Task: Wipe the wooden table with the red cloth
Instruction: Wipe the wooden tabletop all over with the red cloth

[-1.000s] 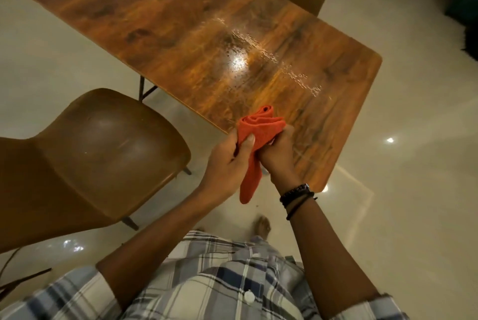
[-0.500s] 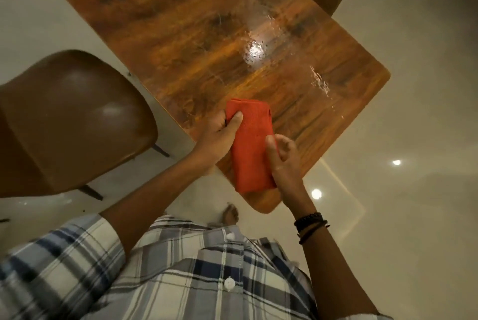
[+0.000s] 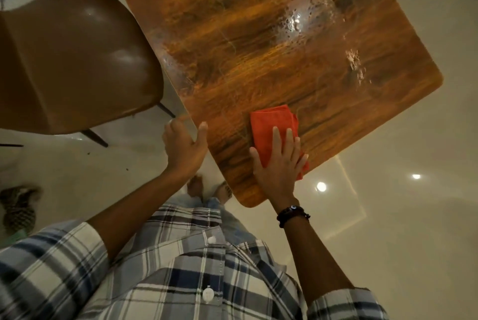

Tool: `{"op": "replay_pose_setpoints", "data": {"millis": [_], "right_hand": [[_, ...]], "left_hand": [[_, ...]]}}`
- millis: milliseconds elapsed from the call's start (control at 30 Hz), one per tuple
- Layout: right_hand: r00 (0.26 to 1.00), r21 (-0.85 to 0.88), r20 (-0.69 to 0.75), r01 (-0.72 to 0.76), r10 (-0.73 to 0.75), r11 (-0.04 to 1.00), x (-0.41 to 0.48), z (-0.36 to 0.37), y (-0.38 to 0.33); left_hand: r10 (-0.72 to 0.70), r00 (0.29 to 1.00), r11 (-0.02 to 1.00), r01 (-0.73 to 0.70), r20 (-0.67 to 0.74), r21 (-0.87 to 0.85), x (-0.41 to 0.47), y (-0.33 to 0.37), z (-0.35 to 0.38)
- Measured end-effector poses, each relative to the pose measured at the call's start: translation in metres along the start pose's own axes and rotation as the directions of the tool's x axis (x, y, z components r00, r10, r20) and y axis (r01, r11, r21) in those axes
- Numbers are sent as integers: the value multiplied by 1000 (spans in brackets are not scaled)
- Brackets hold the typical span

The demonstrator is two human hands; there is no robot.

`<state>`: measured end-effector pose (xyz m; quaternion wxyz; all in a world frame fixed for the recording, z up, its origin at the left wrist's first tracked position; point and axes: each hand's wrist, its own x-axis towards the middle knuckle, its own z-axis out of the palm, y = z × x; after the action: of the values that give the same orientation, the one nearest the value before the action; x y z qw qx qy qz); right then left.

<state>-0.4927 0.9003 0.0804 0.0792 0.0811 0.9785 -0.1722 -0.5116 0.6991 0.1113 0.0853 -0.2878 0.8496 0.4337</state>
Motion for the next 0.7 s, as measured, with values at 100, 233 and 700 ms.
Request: {"op": "replay_pose_setpoints", "data": {"millis": [100,233,700], "right_hand": [[999,-44,-1,-33,33,999,8,8,-8],[998,-111,-18,-65,63,992,10,14,-14],[974,-2,-122,-193,191,981,75,-9,41]], "left_hand": [[-41,997,999,41,60,2,-1,1,6],[8,988,999,0,153,-53,5,-1,18],[-7,978,1000,12,207,-24,2,3,33]]}}
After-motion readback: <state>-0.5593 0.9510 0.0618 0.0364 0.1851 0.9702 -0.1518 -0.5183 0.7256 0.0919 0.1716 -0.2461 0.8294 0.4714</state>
